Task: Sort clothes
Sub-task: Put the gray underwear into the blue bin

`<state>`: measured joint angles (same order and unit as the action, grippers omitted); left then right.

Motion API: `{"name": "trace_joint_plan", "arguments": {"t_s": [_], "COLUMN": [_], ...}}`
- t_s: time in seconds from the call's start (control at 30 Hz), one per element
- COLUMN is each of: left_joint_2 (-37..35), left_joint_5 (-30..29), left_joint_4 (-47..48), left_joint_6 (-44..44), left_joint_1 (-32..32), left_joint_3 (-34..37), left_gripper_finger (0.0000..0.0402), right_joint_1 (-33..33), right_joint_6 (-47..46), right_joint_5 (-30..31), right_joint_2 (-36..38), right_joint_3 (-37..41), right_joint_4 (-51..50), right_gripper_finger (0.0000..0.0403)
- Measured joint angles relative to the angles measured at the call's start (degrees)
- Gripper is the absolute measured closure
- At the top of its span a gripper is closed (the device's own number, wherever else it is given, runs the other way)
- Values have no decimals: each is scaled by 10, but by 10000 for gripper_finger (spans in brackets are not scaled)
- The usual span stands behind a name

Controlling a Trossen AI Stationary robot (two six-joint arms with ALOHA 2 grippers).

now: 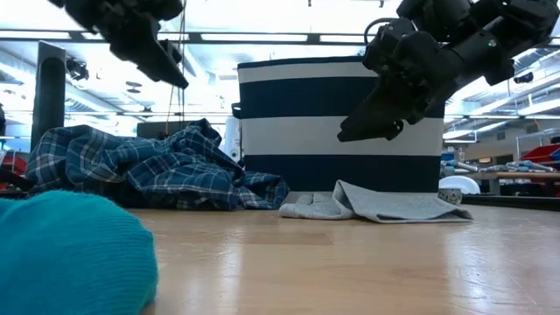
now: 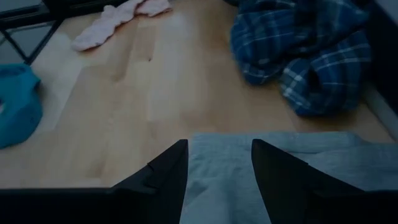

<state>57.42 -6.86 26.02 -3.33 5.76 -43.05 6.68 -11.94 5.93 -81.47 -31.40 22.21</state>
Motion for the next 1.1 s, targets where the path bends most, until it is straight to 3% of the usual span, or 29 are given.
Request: {"name": "trace_joint_plan", "arguments": {"t_s": [0.27,0.43,0.6,0.8,1.1], "left_joint_2": [-46,-79,-89,-88,-88], "left_joint_5": [0,0,0,-1,-3], "left_joint_4": [-92,-95,-158,-267,-322], "left_joint_6": [-16,-32,-42,-44,-39], "left_joint_1": [47,73,97,109,109], "left_joint_3": [90,112,149,209,239], "left_gripper_finger": [296,296,296,296,296], "right_joint_1": [44,72,80,59,44], "right_joint_6": [-28,-95,-130,-106,-84], "right_joint_5": [2,5,59,139,142], "right_joint_2": [2,15,20,20,19], "right_joint_3": [0,0,0,0,0], "right_joint_4": [-19,-116,-178,-156,-72], "right_gripper_finger": [231,238,243,241,240]}}
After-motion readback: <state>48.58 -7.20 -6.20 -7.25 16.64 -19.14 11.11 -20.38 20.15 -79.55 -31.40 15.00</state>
